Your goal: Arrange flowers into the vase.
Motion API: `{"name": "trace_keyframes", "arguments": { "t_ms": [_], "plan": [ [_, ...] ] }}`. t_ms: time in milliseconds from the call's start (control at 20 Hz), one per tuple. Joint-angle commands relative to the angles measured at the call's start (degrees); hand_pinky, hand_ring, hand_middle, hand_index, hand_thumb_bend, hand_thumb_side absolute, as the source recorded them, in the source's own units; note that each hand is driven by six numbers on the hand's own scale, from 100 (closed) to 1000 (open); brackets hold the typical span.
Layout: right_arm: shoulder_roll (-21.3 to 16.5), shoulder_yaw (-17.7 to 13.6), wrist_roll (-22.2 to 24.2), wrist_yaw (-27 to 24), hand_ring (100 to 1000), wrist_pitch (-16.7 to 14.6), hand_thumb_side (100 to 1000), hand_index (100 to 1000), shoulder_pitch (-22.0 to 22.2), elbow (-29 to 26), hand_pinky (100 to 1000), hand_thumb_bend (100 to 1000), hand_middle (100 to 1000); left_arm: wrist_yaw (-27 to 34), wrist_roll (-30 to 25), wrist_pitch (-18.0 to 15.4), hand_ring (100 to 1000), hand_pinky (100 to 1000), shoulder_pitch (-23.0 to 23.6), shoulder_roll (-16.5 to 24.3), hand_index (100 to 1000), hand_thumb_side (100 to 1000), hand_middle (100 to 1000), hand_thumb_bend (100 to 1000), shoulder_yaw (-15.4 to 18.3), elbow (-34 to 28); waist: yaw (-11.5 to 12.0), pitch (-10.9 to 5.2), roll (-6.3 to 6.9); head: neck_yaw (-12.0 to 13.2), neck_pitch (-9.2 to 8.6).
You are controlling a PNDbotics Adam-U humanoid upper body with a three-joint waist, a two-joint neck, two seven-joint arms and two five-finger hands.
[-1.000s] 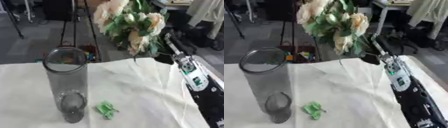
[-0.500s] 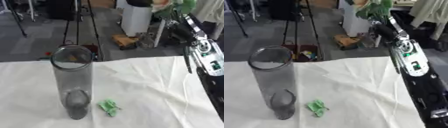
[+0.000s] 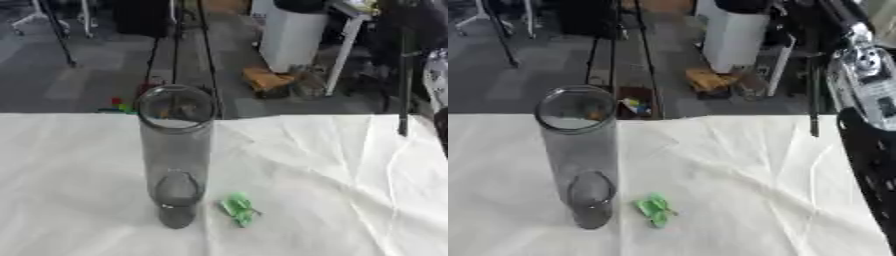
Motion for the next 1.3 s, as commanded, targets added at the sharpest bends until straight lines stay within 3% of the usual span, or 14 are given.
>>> {"name": "trace_keyframes", "arguments": {
  "t_ms": [50, 550, 1050, 1300],
  "plan": [
    [-2.90, -0.98, -1.55, -3.06, 100, 1.28, 672, 100, -1.66, -2.35, 100, 100, 100, 0.06, 0.49, 0.10, 844, 805, -0.20, 1.28, 903, 912, 843, 100, 0.50, -0.70, 0.32, -1.92, -0.18, -0.77, 0.22],
    [-2.22, 0.86, -9.42, -11.47, 100, -1.65, 653, 100, -4.30, -4.84, 100, 100, 100, 0.82, 1.01, -0.04, 843, 804, -0.33, 1.77, 902, 907, 842, 100, 0.52, -0.70, 5.10, -2.74, -1.20, -9.75, -0.34],
    [-2.35, 4.22, -16.18, -19.98, 100, -6.85, 574, 100, -6.02, -9.59, 100, 100, 100, 0.91, 1.38, -0.80, 843, 804, -0.12, 2.58, 903, 901, 842, 100, 0.72, -0.70, 9.09, -2.76, -1.41, -14.66, -0.87],
    [-2.23, 6.34, -17.43, -24.46, 100, -9.94, 566, 100, -6.25, -11.30, 100, 100, 100, 1.29, 1.23, -0.81, 843, 804, -0.41, 2.62, 903, 900, 842, 100, 0.57, -0.70, 10.49, -2.95, -1.85, -16.00, -0.46]
  ]
}}
